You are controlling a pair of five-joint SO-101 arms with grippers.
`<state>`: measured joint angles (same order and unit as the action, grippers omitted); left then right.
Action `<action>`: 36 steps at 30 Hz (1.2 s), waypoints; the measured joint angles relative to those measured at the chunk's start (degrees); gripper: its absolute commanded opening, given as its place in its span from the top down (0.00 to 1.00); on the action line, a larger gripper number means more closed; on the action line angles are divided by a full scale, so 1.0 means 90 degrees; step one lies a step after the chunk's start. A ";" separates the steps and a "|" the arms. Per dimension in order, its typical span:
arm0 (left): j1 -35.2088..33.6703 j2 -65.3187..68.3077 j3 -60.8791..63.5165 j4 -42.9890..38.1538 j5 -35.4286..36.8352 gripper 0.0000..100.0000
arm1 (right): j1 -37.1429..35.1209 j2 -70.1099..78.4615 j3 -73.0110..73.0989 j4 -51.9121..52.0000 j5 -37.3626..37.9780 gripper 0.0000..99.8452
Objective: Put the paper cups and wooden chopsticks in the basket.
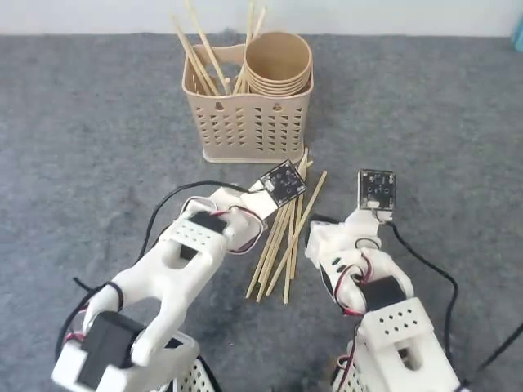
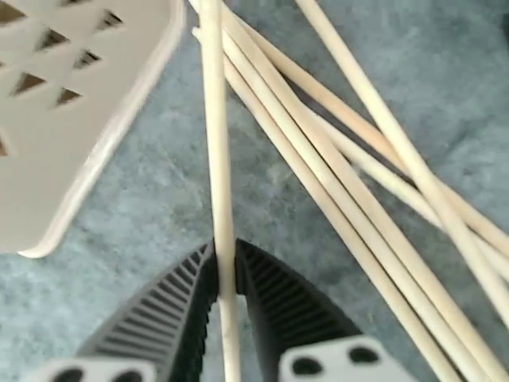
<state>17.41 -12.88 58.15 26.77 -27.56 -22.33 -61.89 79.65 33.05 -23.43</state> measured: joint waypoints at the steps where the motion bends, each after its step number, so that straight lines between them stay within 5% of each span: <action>1: 0.0000 -0.0117 0.0127 -0.0156 0.0098 0.99 | 0.0000 0.0147 -0.0147 0.0000 0.0000 0.97; 18: -0.0254 -0.0987 0.1387 -0.2139 0.0283 0.99 | 0.0010 0.5148 -0.3419 0.0000 -0.0469 0.96; 23: -0.0264 -0.1026 0.2022 -0.3243 0.0303 0.99 | 0.0342 0.6632 -0.4425 0.0000 -0.0469 0.84; 36: -0.0274 -0.1026 0.2139 -0.3722 0.0703 0.99 | 0.0703 0.7443 -0.4972 -0.0254 -0.0469 0.86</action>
<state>14.95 -22.11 77.41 -6.73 -21.23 -16.00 5.10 34.90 30.77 -27.65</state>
